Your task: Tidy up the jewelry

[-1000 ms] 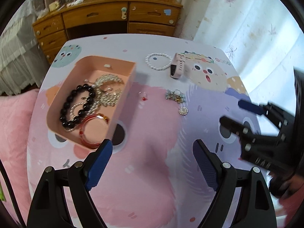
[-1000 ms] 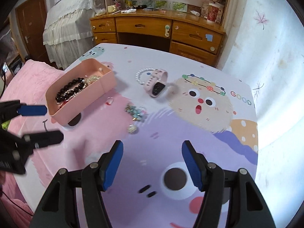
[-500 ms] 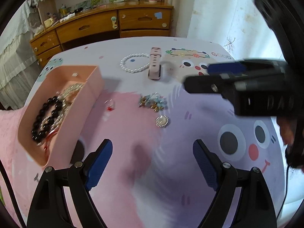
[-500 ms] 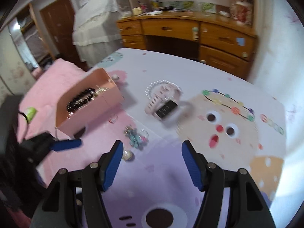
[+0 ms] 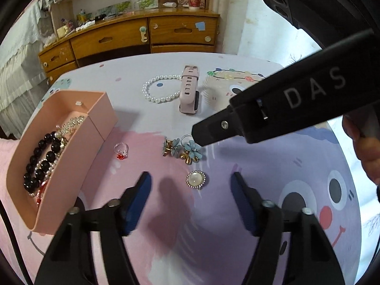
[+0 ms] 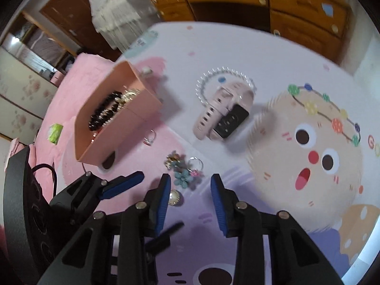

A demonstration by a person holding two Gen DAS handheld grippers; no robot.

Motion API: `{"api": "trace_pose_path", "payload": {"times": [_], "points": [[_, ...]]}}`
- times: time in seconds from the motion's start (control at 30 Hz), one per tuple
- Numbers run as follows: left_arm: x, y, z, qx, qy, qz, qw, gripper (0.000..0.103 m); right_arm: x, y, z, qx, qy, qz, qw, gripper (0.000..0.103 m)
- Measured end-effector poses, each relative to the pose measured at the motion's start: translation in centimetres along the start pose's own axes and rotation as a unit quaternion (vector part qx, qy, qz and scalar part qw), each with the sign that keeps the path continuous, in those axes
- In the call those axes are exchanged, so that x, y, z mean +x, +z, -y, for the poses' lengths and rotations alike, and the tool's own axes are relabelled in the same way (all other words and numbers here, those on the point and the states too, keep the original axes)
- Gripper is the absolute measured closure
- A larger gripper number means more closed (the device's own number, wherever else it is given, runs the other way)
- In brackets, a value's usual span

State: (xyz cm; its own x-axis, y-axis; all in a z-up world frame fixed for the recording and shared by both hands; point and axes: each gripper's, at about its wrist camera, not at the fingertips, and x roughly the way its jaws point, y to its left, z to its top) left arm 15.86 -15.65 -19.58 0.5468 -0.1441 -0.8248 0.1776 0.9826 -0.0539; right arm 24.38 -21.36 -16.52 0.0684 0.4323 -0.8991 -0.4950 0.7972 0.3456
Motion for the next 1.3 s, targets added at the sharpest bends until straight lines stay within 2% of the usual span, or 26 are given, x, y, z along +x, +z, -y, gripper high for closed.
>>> {"api": "trace_pose_path", "payload": {"times": [0.07, 0.23, 0.47, 0.73, 0.83, 0.93, 1.17, 1.3], "points": [[0.4, 0.0, -0.1, -0.005, -0.002, -0.002, 1.0000, 0.053, 0.4, 0.2, 0.0, -0.005, 0.008, -0.009, 1.000, 0.074], [0.8, -0.1, -0.8, -0.015, -0.003, -0.005, 0.9999, 0.074, 1.5, 0.2, -0.2, -0.015, 0.021, -0.036, 0.999, 0.075], [1.4, 0.2, -1.5, -0.013, -0.004, -0.004, 0.9999, 0.086, 2.3, 0.4, -1.0, -0.031, 0.017, -0.049, 0.998, 0.075], [0.9, -0.1, -2.0, -0.005, -0.009, -0.004, 0.9999, 0.091, 3.1, 0.6, -1.7, -0.040, 0.005, -0.061, 0.997, 0.075], [0.8, -0.2, -2.4, -0.011, -0.006, -0.006, 0.9999, 0.091, 3.5, 0.7, -1.7, -0.038, -0.006, -0.061, 0.997, 0.083], [0.6, -0.3, -3.1, -0.021, -0.003, -0.007, 0.9998, 0.091, 3.6, 0.8, -1.8, -0.037, -0.007, -0.062, 0.997, 0.083], [-0.8, -0.9, -4.1, -0.028, -0.001, 0.000, 0.9996, 0.098, 3.3, 0.8, -2.5, -0.033, -0.012, -0.060, 0.998, 0.083], [-1.3, -1.5, -4.5, -0.018, -0.002, -0.008, 0.9998, 0.099, 2.7, 0.7, -2.9, -0.022, -0.011, -0.049, 0.999, 0.083]]}}
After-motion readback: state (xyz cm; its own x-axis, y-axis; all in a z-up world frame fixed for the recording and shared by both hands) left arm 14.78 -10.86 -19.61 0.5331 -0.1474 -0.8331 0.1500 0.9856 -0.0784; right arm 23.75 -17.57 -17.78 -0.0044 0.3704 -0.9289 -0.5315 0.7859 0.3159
